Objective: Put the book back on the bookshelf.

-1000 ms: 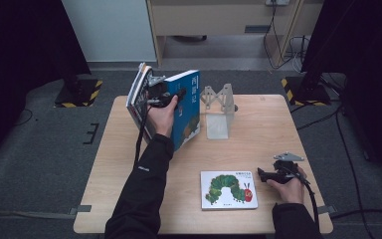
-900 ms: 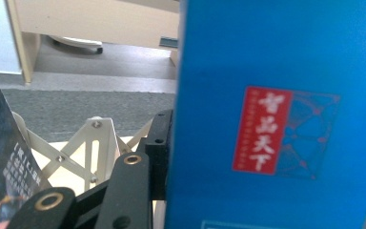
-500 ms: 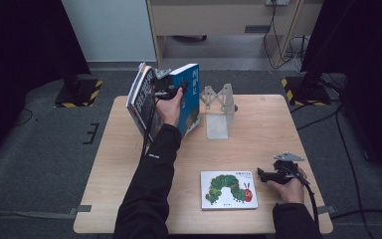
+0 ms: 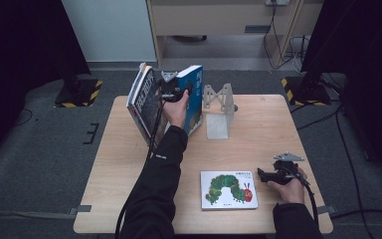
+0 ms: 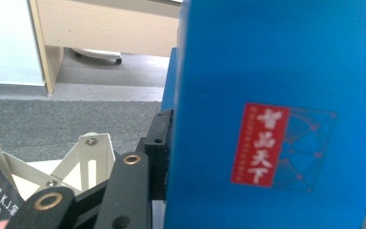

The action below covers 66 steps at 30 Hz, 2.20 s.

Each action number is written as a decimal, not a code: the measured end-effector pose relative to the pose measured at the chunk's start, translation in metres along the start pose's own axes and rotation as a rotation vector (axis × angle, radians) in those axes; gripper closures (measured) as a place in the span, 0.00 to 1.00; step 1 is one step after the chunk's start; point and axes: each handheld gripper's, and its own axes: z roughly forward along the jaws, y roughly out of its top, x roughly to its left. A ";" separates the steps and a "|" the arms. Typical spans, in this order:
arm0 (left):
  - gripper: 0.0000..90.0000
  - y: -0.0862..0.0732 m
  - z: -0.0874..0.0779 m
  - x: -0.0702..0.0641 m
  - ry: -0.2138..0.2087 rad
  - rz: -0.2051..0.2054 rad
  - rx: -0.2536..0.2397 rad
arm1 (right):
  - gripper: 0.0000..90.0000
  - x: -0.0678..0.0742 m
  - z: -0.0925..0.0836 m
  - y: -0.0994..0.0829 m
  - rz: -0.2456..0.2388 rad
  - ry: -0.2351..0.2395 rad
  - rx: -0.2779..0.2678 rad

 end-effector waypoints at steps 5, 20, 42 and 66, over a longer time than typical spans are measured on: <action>0.66 -0.005 -0.006 0.000 -0.004 0.009 -0.003 | 0.07 0.000 0.000 0.000 -0.001 0.000 0.001; 0.65 -0.022 -0.038 -0.014 -0.016 0.105 0.086 | 0.07 0.001 0.000 0.000 -0.003 -0.001 -0.003; 0.65 -0.041 -0.064 -0.013 0.035 0.129 0.081 | 0.05 0.001 0.001 0.000 0.002 0.001 0.003; 0.60 -0.046 -0.059 -0.016 -0.029 0.091 0.004 | 0.05 0.002 0.001 0.000 0.000 -0.001 -0.001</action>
